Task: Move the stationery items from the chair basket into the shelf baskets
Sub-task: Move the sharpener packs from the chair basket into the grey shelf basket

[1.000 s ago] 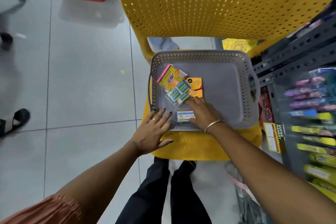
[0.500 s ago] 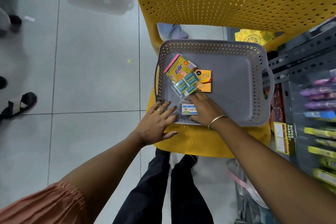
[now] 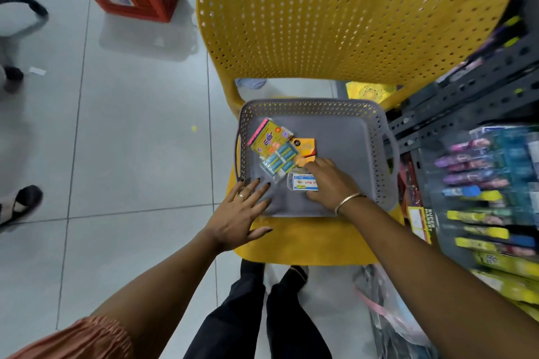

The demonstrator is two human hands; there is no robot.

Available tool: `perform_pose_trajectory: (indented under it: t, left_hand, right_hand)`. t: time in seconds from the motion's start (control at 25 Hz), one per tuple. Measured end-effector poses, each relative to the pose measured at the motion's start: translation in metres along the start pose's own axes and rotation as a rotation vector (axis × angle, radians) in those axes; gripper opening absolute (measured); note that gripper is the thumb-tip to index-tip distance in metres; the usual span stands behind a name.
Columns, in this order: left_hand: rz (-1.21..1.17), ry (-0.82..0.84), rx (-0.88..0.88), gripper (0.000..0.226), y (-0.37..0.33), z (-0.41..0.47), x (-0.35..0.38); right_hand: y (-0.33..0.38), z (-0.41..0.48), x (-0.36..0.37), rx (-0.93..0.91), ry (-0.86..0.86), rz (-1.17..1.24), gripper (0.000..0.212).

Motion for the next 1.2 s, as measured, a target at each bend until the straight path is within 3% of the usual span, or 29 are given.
perform_pose_trajectory:
  t: [0.32, 0.64, 0.84, 1.04, 1.08, 1.2]
  left_hand:
    - [-0.003, -0.138, 0.146, 0.073, -0.057, 0.071, -0.136]
    - [0.018, -0.304, 0.572, 0.072, -0.251, 0.129, -0.235]
    - [0.001, -0.392, 0.809, 0.067, -0.397, 0.114, -0.257]
    - [-0.074, -0.35, 1.028, 0.07, -0.551, 0.046, -0.208]
    - [-0.08, -0.339, 1.082, 0.071, -0.586, 0.025, -0.192]
    - [-0.074, -0.28, 1.214, 0.071, -0.664, -0.026, -0.156]
  right_hand:
    - [-0.053, -0.104, -0.181, 0.239, -0.376, 0.103, 0.051]
    - [-0.114, -0.331, -0.322, 0.57, -0.658, 0.055, 0.046]
    - [-0.138, -0.512, -0.309, 0.812, -0.674, 0.042, 0.047]
    - [-0.132, -0.693, -0.239, 1.049, -0.585, 0.065, 0.04]
    - [-0.13, -0.733, -0.218, 1.102, -0.556, 0.085, 0.043]
    - [-0.125, -0.819, -0.165, 1.212, -0.491, 0.151, 0.077]
Point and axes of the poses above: each hand's wrist, its own z-axis towards the middle knuckle, its own x-axis out of the palm, y = z × x, the point moved 3 cm from there along z, towards the middle knuckle, and after that the axes turned 12 degrees about -z, right-handed, at the moved point
